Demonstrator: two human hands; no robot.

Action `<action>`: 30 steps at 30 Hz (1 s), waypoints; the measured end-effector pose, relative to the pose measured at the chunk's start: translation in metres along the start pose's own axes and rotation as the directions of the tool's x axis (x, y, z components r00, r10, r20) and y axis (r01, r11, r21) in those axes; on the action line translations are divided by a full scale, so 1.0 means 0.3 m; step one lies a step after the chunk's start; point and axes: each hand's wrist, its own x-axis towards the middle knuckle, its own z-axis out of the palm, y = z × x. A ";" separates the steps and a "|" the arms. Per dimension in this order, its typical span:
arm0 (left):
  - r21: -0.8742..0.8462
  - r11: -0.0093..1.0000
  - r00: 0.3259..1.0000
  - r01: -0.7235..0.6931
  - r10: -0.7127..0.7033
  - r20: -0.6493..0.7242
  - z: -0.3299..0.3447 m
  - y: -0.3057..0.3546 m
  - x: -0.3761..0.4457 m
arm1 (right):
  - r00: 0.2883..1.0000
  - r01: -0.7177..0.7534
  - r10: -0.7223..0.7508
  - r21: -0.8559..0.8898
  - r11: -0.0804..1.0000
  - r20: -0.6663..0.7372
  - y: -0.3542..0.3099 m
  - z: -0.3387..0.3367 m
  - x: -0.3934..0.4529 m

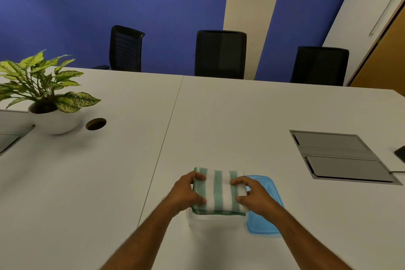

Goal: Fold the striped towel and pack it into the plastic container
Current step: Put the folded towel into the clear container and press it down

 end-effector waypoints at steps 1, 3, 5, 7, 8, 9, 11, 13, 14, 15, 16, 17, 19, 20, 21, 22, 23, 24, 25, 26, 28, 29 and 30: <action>0.048 0.999 1.000 0.015 -0.014 -0.005 0.007 -0.005 0.012 | 1.000 -0.013 0.013 -0.047 0.999 0.009 0.005 0.010 0.015; 0.118 0.992 0.999 0.050 -0.048 -0.019 0.022 -0.014 0.040 | 1.000 -0.028 0.029 -0.139 0.990 0.010 0.013 0.030 0.045; 0.165 0.983 0.996 0.086 -0.082 -0.029 0.037 -0.021 0.072 | 0.999 -0.032 0.035 -0.233 0.972 0.008 0.014 0.051 0.073; 0.229 0.966 0.993 0.119 -0.115 -0.030 0.052 -0.030 0.104 | 0.999 -0.032 0.037 -0.308 0.951 0.010 0.022 0.074 0.105; 0.262 0.955 0.990 0.138 -0.135 -0.027 0.061 -0.036 0.119 | 0.999 -0.035 0.043 -0.342 0.939 0.014 0.029 0.084 0.118; 0.293 0.944 0.988 0.155 -0.154 -0.024 0.070 -0.041 0.135 | 0.999 -0.038 0.049 -0.376 0.926 0.020 0.038 0.095 0.132; 0.372 0.911 0.983 0.176 -0.180 -0.023 0.089 -0.052 0.164 | 0.996 -0.049 0.076 -0.448 0.893 0.043 0.048 0.117 0.153; 0.457 0.872 0.983 0.174 -0.182 -0.027 0.112 -0.064 0.187 | 0.994 -0.066 0.103 -0.505 0.861 0.046 0.054 0.141 0.167; 0.495 0.852 0.983 0.171 -0.183 -0.025 0.126 -0.070 0.198 | 0.992 -0.077 0.120 -0.526 0.847 0.047 0.061 0.154 0.176; 0.529 0.832 0.983 0.166 -0.183 -0.020 0.140 -0.078 0.208 | 0.990 -0.084 0.131 -0.543 0.836 0.048 0.069 0.167 0.185; 0.561 0.812 0.983 0.161 -0.184 -0.016 0.154 -0.086 0.217 | 0.989 -0.091 0.142 -0.560 0.823 0.049 0.078 0.180 0.194; 0.590 0.791 0.982 0.159 -0.188 -0.013 0.168 -0.096 0.225 | 0.987 -0.096 0.151 -0.581 0.808 0.047 0.087 0.194 0.203; 0.656 0.740 0.982 0.149 -0.188 -0.010 0.190 -0.113 0.233 | 0.985 -0.107 0.168 -0.622 0.776 0.041 0.100 0.216 0.214; 0.688 0.712 0.983 0.142 -0.184 -0.013 0.200 -0.122 0.235 | 0.984 -0.113 0.177 -0.648 0.753 0.035 0.105 0.223 0.219; 0.715 0.686 0.985 0.135 -0.173 -0.020 0.208 -0.133 0.237 | 0.983 -0.117 0.184 -0.678 0.726 0.028 0.108 0.229 0.224; 0.739 0.661 0.987 0.129 -0.160 -0.029 0.216 -0.143 0.239 | 0.982 -0.118 0.187 -0.710 0.694 0.020 0.110 0.235 0.227; 0.763 0.635 0.990 0.121 -0.138 -0.042 0.223 -0.152 0.241 | 0.984 -0.111 0.178 -0.747 0.656 0.010 0.112 0.241 0.228; 0.787 0.607 0.993 0.110 -0.108 -0.055 0.229 -0.156 0.241 | 0.988 -0.096 0.157 -0.784 0.613 0.002 0.109 0.246 0.227; 0.801 0.590 0.995 0.096 -0.072 -0.066 0.235 -0.161 0.243 | 0.991 -0.075 0.131 -0.818 0.570 0.000 0.106 0.251 0.225; 0.805 0.587 0.996 0.089 -0.045 -0.077 0.238 -0.161 0.241 | 0.995 -0.054 0.104 -0.845 0.531 0.002 0.103 0.255 0.223; 0.804 0.589 0.996 0.074 -0.001 -0.091 0.245 -0.164 0.241 | 0.997 -0.032 0.078 -0.878 0.478 0.006 0.099 0.262 0.221; 0.804 0.591 0.996 0.068 0.012 -0.093 0.246 -0.167 0.240 | 0.996 -0.026 0.084 -0.884 0.467 0.015 0.099 0.264 0.219; 0.795 0.603 0.995 0.069 0.017 -0.100 0.247 -0.170 0.238 | 0.995 -0.020 0.094 -0.884 0.467 0.027 0.098 0.264 0.217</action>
